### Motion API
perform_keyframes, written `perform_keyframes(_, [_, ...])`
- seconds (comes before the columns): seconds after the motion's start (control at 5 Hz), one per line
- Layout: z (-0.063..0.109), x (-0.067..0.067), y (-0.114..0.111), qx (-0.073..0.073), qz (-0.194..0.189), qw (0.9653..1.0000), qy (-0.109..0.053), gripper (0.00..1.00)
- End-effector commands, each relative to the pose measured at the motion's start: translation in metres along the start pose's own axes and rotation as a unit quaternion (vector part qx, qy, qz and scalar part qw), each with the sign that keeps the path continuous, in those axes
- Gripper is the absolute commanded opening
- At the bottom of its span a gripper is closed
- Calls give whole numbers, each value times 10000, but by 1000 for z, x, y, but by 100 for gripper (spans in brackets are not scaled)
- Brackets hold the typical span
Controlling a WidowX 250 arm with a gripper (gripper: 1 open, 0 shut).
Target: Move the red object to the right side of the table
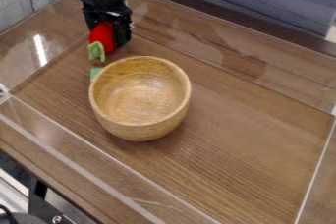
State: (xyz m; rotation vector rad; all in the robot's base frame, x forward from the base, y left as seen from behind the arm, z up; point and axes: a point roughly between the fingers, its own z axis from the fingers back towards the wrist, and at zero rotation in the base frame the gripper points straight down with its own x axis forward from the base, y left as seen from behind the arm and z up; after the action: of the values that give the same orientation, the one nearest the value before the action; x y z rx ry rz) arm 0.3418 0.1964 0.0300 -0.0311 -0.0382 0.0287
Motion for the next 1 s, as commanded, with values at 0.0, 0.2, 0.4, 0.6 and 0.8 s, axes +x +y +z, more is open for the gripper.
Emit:
perform_keyframes(0.0, [19,12,0,160,313,9991,-242,100])
perform_keyframes(0.2, [20,15,-4,175,599,9978,-242,100])
perform_keyframes(0.4, [21,29,-10,175,360,9989,-239,100])
perform_keyframes(0.6, [22,37,-16,159,119,9995,-237,100])
perform_keyframes(0.8, [23,30,-19,150,0,9997,-187,100])
